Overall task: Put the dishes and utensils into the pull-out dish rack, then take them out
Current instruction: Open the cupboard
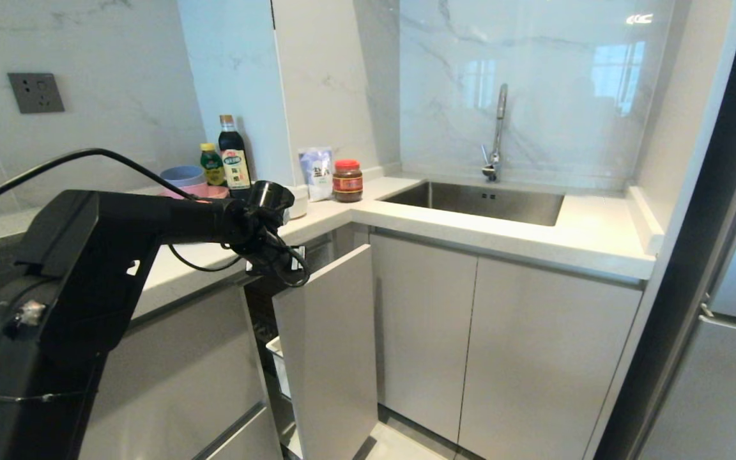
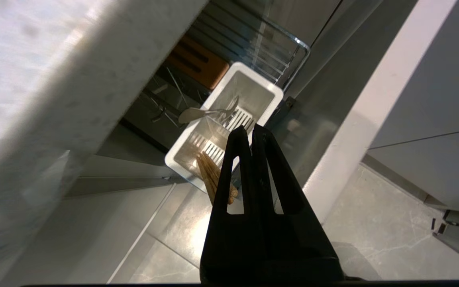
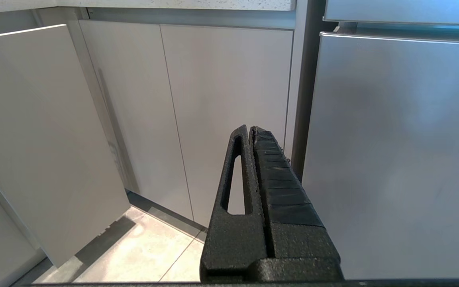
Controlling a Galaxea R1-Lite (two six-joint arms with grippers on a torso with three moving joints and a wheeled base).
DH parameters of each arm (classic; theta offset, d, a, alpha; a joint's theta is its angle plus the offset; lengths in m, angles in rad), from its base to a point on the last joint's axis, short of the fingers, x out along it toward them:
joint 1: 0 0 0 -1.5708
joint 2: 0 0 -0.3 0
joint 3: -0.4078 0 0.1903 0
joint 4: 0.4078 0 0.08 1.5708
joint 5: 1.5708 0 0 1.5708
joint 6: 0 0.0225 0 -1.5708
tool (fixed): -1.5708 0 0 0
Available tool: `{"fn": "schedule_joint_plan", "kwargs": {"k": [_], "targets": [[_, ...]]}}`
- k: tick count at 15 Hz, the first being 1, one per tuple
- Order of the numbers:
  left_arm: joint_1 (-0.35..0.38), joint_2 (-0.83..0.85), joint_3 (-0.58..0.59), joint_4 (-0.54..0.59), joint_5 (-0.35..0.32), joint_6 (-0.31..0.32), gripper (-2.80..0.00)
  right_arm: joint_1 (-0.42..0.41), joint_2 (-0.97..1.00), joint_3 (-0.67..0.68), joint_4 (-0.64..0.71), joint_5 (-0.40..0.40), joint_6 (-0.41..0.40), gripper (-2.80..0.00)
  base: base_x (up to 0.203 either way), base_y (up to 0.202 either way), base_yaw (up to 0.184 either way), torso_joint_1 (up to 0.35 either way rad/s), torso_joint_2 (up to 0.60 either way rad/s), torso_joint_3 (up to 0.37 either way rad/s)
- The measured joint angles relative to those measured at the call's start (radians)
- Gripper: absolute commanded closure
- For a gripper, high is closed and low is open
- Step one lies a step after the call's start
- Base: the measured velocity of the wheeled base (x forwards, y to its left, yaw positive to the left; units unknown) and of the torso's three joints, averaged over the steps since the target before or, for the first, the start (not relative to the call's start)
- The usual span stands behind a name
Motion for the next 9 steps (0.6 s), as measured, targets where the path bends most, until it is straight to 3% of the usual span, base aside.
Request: {"fn": "schedule_joint_plan", "kwargs": {"k": [9], "targets": [[-0.035, 0.043, 0.000, 0.041, 0.002, -0.002, 0.00, 0.000, 0.000, 0.000, 0.000, 0.000, 0.000, 0.00, 0.000, 0.000, 0.000, 0.000, 0.00, 0.000]]}}
